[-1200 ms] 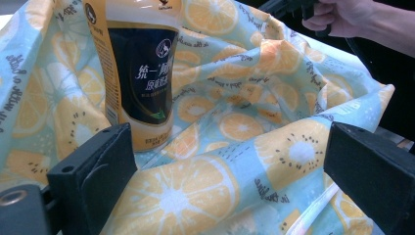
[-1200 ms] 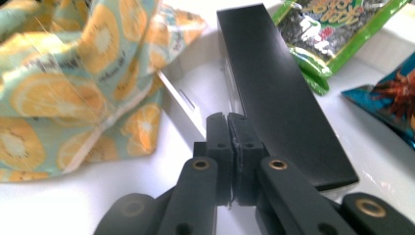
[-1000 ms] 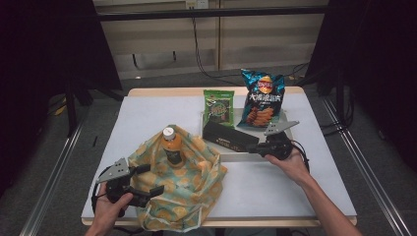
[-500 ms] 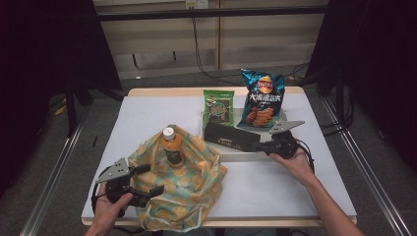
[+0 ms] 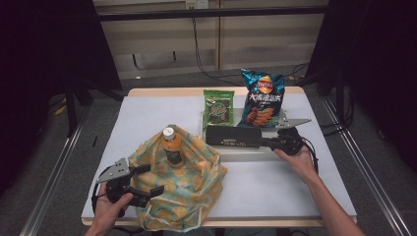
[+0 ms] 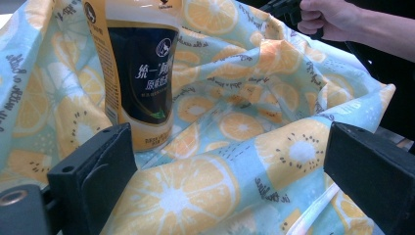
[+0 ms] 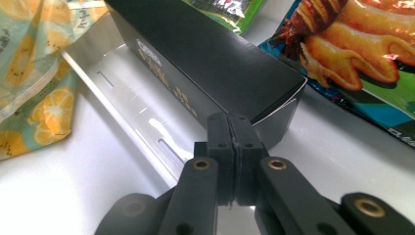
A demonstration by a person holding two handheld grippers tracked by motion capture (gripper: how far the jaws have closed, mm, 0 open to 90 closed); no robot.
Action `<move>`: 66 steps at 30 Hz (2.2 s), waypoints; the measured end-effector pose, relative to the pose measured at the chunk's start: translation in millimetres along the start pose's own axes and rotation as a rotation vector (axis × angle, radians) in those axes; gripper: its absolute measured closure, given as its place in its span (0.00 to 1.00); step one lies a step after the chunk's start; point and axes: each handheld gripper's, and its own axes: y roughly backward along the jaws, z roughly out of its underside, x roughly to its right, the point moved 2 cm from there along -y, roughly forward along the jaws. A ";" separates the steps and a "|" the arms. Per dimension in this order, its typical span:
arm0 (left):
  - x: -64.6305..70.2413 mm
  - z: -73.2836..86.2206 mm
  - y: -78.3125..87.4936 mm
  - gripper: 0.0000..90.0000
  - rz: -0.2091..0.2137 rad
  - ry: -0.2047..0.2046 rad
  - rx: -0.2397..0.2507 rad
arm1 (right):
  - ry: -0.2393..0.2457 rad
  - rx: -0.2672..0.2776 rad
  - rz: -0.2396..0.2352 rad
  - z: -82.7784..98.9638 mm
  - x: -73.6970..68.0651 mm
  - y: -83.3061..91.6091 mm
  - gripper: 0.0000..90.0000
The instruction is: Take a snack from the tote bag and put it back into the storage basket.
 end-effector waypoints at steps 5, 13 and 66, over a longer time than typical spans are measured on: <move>-0.2 0.3 -0.3 0.05 0.006 -0.001 0.002 | -0.010 0.003 0.024 -0.4 2.3 -0.9 0.99; -0.4 0.3 -0.4 0.05 0.001 0.000 0.001 | -0.043 0.007 0.066 0.0 9.6 -0.6 0.99; -1.6 1.0 0.4 0.05 -0.005 0.007 0.001 | -0.064 -0.004 0.033 -4.2 7.2 -5.2 1.00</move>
